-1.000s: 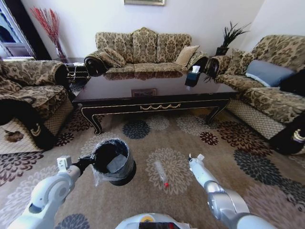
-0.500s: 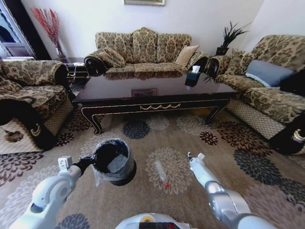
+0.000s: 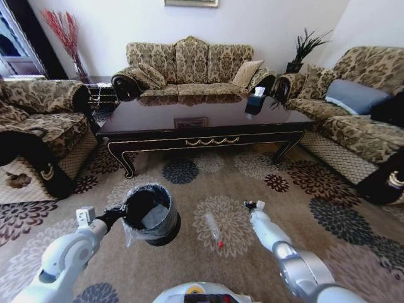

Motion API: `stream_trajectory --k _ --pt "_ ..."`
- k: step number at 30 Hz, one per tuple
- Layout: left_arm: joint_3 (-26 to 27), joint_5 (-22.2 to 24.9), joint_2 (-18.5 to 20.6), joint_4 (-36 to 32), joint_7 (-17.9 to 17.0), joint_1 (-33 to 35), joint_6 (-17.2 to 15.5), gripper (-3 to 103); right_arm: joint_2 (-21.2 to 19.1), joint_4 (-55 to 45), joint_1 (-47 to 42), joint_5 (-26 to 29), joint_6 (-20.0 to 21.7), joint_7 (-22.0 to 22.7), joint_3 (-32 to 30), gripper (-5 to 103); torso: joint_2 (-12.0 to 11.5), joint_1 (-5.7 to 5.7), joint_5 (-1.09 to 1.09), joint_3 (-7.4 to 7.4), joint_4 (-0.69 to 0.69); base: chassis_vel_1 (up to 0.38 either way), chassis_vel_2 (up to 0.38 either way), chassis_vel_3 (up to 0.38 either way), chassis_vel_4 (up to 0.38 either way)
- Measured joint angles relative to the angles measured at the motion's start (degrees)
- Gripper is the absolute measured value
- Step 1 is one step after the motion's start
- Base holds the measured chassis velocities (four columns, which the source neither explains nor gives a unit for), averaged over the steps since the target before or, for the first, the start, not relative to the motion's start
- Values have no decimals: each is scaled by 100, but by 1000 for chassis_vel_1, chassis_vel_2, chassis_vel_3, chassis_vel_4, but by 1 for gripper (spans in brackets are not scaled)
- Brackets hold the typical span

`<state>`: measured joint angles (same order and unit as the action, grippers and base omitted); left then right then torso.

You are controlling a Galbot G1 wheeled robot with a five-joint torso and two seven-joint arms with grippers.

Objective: Move to the front of the table and pick up the trash from the floor, then place it into the trash bin.

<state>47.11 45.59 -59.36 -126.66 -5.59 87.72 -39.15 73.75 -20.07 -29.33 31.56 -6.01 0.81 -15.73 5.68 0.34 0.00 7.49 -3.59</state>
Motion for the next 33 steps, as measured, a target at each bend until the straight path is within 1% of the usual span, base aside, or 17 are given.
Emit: stream_trajectory --k 1,2,4,6,7,8,9,13,16,24,30,33 --pt "0 0 -2 0 0 -1 -2 4 -16 21 0 -37 0 -66 26 71 0 0 0 0 0 0 0 0 0" --pt "0 0 -9 0 -2 -2 -3 4 -38 76 7 -94 0 -148 42 82 0 0 0 0 0 0 0 0 0" --pt "-4 0 -16 0 -2 -4 -6 4 -58 110 14 -115 16 -181 49 82 0 0 0 0 0 0 0 0 0" --pt "-18 -4 -30 4 -2 -8 -9 4 -79 175 29 -135 37 -205 55 93 0 0 -1 0 0 0 0 0 0" --pt "-18 -4 -30 4 -2 -8 -9 4 -79 175 29 -135 37 -205 55 93 0 0 -1 0 0 0 0 0 0" --pt "-23 -7 -35 7 -2 -11 -11 4 -80 199 31 -141 45 -207 56 97 0 0 0 0 0 0 0 0 0" --pt "-31 -12 -42 9 -3 -14 -13 4 -80 224 36 -149 56 -208 56 99 0 0 0 0 0 0 0 0 0" --pt "-33 -16 -45 10 -5 -24 -19 4 -68 262 53 -183 92 -163 51 100 0 -1 0 0 0 0 0 0 0" --pt "-30 -17 -45 11 -5 -25 -21 4 -51 271 77 -197 267 37 38 100 0 -1 0 -1 0 -74 75 98 -82" --pt "-22 -17 -50 2 -6 -19 -21 4 -7 252 88 -245 375 167 31 100 -1 1 0 2 0 -128 121 133 -116" --pt "2 -18 -44 -42 -7 14 -24 4 3 235 44 -285 591 385 -25 100 -1 0 0 0 0 -16 24 22 -21" --pt "14 -18 -29 -66 -7 24 -24 4 -10 171 -4 -221 703 490 -66 100 -1 -2 0 -2 1 0 0 0 0"
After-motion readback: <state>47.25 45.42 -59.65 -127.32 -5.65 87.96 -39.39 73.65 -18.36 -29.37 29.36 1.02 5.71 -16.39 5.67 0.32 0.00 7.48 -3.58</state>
